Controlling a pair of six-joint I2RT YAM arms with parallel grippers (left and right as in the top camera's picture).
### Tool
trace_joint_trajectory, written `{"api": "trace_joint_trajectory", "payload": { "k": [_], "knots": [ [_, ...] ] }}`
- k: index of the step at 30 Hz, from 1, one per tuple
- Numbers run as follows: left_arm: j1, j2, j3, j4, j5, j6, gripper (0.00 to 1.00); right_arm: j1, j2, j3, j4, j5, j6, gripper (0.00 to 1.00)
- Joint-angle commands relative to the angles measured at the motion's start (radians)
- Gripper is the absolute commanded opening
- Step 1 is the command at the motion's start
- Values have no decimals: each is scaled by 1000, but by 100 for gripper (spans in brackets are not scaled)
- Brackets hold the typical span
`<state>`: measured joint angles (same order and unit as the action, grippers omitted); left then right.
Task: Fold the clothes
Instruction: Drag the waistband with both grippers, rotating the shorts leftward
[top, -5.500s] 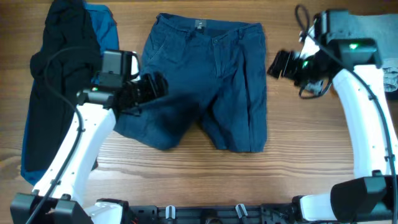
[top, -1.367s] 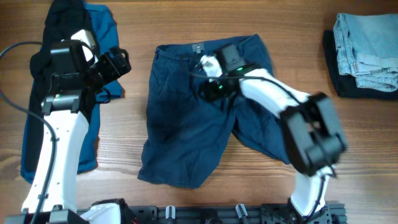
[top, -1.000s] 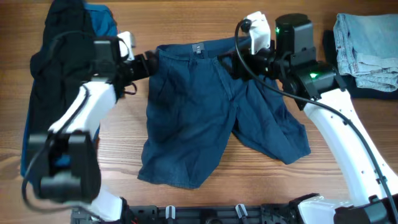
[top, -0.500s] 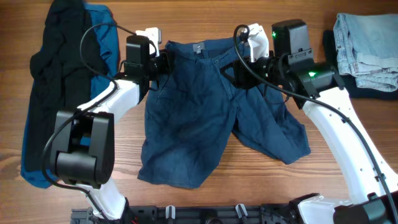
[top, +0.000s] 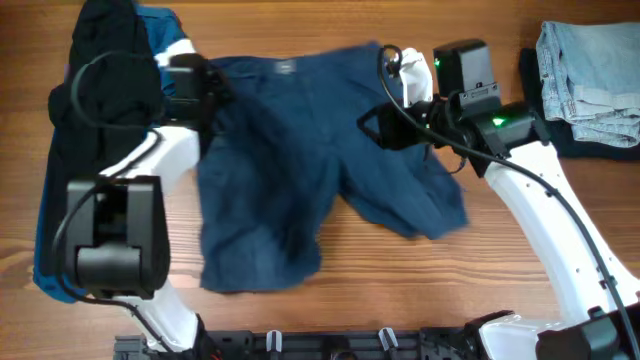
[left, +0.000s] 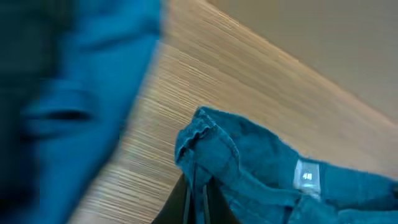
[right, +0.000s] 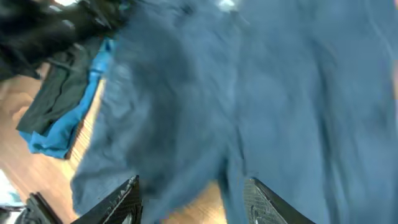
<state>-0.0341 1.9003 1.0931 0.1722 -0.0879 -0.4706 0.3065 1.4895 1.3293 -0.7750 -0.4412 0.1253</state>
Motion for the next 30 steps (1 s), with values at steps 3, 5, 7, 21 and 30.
{"api": "trace_joint_trajectory", "payload": {
  "k": [3, 5, 7, 21, 30],
  "knots": [
    [155, 11, 22, -4, 45, -165, 4, 14, 30, -29, -69, 26, 87, 50],
    [185, 11, 22, -10, 97, -182, 4, 56, 46, -29, -106, 24, 88, 50],
    [189, 11, 22, -19, 103, -182, 4, 116, 61, -29, -121, 22, 107, 50],
    [189, 6, 22, -125, 239, -151, 28, 269, 338, -29, -78, 307, 397, 56],
    [189, -217, 22, -191, 301, -118, 100, 267, 420, -29, 19, 315, 371, 22]
  ]
}}
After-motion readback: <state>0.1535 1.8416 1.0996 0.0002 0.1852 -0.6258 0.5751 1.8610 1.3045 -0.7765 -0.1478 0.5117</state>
